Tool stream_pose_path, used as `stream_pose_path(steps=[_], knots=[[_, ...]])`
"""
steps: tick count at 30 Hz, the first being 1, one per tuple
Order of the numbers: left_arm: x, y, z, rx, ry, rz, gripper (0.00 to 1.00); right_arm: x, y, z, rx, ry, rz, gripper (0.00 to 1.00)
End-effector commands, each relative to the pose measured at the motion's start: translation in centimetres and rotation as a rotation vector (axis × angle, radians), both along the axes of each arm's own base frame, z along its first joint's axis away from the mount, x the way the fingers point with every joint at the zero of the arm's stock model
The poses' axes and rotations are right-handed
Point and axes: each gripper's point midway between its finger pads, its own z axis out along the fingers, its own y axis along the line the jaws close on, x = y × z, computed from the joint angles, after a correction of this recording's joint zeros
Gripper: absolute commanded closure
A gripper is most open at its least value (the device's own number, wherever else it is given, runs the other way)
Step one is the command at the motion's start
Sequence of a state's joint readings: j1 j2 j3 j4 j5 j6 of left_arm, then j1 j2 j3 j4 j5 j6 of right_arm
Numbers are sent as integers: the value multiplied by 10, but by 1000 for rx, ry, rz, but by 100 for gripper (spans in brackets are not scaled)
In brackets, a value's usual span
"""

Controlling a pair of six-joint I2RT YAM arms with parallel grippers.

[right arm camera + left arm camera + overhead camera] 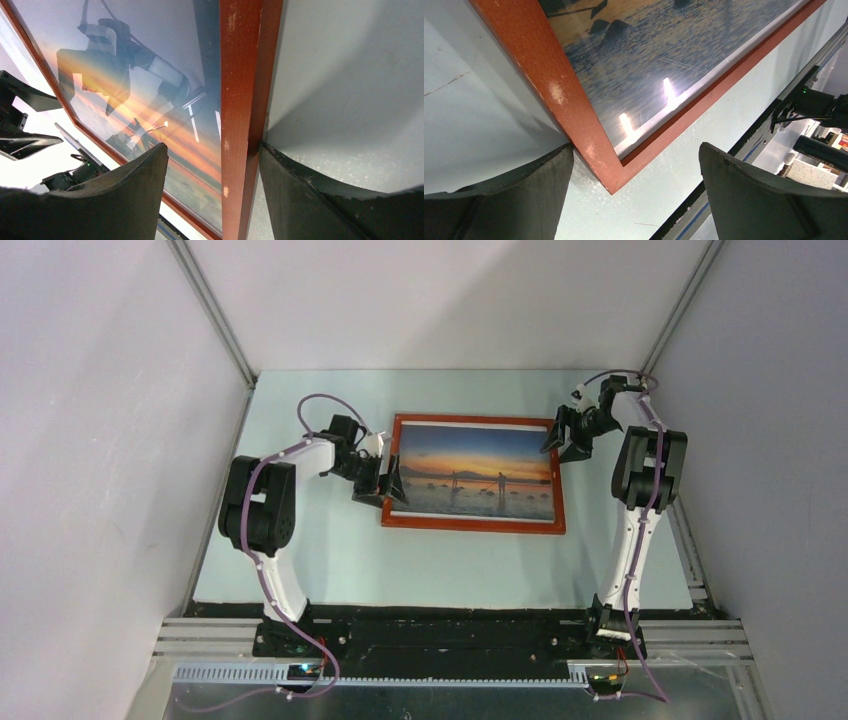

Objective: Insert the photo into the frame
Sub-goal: Adjust the photo frame at the center of the board.

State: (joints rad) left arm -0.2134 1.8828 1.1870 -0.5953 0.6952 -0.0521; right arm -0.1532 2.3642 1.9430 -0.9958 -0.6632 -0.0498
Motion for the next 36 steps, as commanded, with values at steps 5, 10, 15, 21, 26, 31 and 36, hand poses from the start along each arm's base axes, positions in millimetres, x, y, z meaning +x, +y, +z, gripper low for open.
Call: stream_pose_path(steps=[5,10,15,21,26,31,36], knots=[[-7,-7,9,-43,-5,-31,0,5,4,-7,-21,-25,38,30],[-4,-2,10,-15,-21,-18,0,6,0,-5,-34,-31,33,30],[4,10,9,35,-41,25,0,7,-6,0,-53,-46,23,28],[13,26,9,85,-64,75,0,12,-18,16,-72,-96,-5,25],[19,36,10,110,-73,113,0,15,-25,26,-92,-124,-17,21],[29,55,15,157,-109,177,0,16,-33,34,-113,-151,-33,16],[40,74,28,212,-167,241,0,18,-40,48,-134,-184,-50,13]])
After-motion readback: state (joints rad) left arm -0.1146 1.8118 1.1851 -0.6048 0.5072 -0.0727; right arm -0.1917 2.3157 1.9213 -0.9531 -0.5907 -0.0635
